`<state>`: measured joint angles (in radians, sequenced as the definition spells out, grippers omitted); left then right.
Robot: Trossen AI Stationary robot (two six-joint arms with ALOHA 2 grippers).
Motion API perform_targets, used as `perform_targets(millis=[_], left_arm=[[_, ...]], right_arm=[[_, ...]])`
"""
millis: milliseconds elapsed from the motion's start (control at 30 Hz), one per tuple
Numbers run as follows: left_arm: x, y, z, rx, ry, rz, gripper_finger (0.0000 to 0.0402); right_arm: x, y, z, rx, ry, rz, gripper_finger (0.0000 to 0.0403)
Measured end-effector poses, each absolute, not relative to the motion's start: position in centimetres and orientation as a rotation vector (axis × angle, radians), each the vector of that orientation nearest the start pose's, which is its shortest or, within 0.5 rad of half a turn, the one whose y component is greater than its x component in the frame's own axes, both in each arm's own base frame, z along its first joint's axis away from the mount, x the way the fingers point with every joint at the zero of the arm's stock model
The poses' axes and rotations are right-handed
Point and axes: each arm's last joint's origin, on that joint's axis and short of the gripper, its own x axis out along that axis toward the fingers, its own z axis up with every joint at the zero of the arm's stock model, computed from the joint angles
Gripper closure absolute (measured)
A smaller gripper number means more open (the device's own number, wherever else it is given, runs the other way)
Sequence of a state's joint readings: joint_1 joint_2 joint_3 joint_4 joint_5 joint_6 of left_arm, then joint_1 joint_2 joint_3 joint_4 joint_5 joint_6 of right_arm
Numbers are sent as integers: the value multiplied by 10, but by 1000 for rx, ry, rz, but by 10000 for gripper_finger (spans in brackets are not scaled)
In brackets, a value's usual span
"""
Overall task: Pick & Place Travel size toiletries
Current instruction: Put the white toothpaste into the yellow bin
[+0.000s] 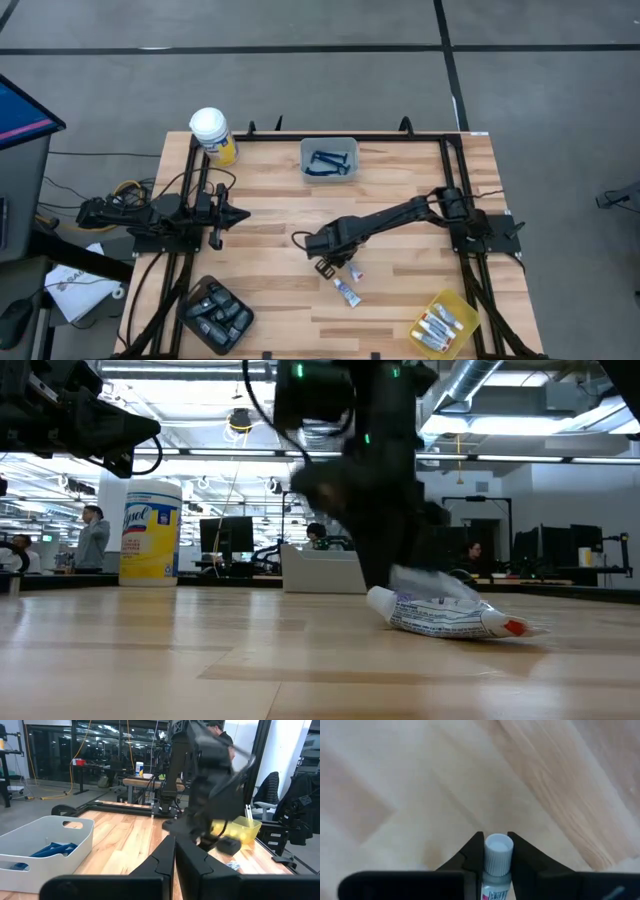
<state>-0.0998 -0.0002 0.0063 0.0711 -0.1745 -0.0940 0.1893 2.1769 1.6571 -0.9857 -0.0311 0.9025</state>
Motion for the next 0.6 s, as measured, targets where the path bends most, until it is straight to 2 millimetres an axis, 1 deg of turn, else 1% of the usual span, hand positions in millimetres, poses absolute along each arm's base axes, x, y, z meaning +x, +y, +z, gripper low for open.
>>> perform_targets(millis=[100, 233, 367, 500, 600], left_arm=[[97, -5, 173, -105, -80, 71, 394], [97, -5, 173, -105, -80, 71, 394], [97, -5, 172, -105, -80, 71, 394], [97, -5, 172, -105, -80, 71, 394], [97, -5, 172, -105, -80, 71, 394]], right_arm=[[415, 86, 181, 581, 1392, -425, 348], [409, 93, 231, 577, 1271, -323, 348], [388, 106, 286, 567, 1112, -210, 348], [360, 125, 340, 536, 921, -67, 348], [337, 138, 376, 505, 773, 47, 348]])
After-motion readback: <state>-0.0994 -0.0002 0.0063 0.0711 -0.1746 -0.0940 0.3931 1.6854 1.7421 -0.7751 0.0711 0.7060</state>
